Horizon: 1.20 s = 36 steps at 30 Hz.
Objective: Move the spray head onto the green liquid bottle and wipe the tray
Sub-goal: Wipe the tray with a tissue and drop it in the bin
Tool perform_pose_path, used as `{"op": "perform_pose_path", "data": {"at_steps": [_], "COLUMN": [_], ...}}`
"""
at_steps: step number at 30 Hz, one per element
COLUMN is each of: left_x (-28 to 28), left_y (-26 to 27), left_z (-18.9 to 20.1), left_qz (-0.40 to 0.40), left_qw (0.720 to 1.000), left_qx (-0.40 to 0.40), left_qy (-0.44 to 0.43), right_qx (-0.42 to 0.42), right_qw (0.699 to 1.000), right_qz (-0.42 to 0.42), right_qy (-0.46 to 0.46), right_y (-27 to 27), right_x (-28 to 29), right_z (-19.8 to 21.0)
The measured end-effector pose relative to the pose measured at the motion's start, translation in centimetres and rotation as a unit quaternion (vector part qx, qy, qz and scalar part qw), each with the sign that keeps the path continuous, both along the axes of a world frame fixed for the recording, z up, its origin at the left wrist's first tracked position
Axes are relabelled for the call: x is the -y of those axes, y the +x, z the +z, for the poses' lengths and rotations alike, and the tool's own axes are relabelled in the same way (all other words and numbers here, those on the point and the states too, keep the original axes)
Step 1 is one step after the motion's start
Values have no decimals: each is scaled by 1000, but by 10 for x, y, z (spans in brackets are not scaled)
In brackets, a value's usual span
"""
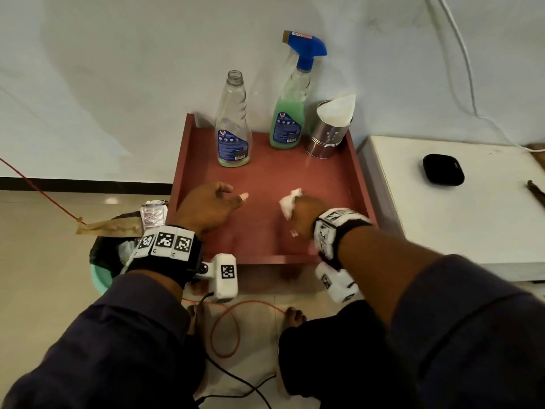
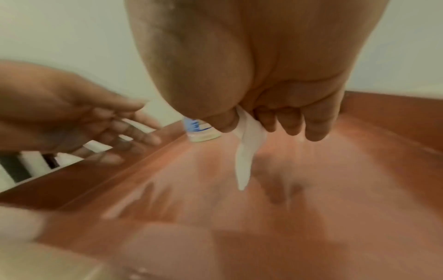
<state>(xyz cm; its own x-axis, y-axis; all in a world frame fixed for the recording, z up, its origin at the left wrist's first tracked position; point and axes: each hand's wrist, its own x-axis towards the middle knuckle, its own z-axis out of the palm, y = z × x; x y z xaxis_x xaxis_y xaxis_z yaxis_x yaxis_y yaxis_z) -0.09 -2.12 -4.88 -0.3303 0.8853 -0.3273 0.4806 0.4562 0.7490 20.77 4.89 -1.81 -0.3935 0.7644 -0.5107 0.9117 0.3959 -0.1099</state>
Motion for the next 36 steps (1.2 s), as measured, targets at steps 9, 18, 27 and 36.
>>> {"op": "perform_pose_path", "data": {"at_steps": [9,18,27,36], "left_x": [-13,-11,-24,-25], "left_y": [18,41,40,42], "left_z": [-7,-21,-21,-15], "left_qz": [-19,-127,-132,-115], "left_qw": [999,991,991,993], "left_qx": [28,-3,-19,20], "left_qy": [-12,-41,-19,-15], "right_qx": [128,109,13,-18], "right_qw": [988,963,932,939], "right_qz": [-80,-246,-362,-326], "right_qy": [-24,-28,2,-106], "right_y": [52,14,27,43], "right_x": [-7,-30,-64,-43], "right_z": [-10,-59,-39,-28]}}
